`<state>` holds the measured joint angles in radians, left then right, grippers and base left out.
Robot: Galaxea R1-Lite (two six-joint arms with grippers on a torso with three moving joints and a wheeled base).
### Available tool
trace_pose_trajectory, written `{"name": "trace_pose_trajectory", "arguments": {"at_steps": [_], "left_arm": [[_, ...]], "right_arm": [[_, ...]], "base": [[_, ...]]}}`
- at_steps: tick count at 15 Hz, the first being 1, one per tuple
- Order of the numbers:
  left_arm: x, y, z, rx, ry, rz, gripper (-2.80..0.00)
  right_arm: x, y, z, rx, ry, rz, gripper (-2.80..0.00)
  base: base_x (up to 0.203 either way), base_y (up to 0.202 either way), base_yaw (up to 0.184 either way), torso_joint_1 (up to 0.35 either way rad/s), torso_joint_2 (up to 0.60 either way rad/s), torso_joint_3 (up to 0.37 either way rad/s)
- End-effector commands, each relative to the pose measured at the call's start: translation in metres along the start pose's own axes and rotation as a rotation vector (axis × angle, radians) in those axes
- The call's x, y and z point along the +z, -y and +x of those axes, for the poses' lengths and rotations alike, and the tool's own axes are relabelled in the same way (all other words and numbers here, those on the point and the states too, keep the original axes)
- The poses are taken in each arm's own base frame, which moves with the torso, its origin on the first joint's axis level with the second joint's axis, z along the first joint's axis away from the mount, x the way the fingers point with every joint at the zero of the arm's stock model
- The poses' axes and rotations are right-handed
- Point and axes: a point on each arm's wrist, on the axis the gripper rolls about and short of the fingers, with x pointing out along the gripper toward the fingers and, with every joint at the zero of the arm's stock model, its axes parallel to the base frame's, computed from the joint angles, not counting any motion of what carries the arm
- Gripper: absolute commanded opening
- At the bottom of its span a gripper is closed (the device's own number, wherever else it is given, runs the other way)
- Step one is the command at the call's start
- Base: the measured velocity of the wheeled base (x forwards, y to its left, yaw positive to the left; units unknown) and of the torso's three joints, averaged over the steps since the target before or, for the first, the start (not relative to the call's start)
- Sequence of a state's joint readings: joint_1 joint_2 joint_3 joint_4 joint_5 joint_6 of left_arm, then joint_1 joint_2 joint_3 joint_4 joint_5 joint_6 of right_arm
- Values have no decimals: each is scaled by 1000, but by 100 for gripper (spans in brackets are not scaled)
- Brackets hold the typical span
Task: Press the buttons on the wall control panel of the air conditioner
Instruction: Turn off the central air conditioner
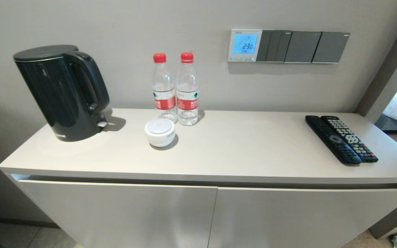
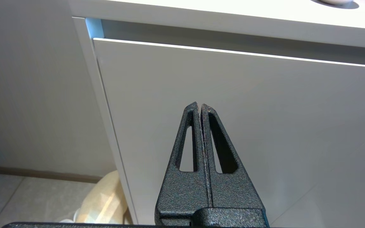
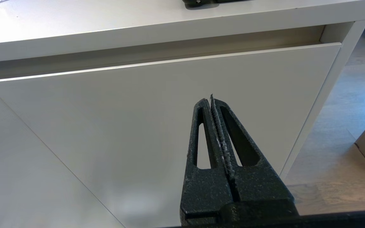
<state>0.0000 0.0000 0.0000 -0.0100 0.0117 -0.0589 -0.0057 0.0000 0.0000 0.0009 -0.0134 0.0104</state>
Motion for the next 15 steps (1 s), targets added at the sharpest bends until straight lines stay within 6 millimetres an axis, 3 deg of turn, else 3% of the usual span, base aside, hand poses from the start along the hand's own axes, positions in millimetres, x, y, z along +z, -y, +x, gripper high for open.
{"name": "trace_pose_trajectory", "arguments": {"at_steps": [1, 15], "left_arm": [[0, 0, 0, 1, 1, -1, -280], [0, 0, 0, 1, 1, -1, -280]], "right_arm": [[-1, 0, 0, -1, 1, 0, -280], [-1, 0, 0, -1, 1, 2, -280]], "base": [[0, 0, 0, 0, 0, 0], [0, 0, 0, 0, 0, 0]]}}
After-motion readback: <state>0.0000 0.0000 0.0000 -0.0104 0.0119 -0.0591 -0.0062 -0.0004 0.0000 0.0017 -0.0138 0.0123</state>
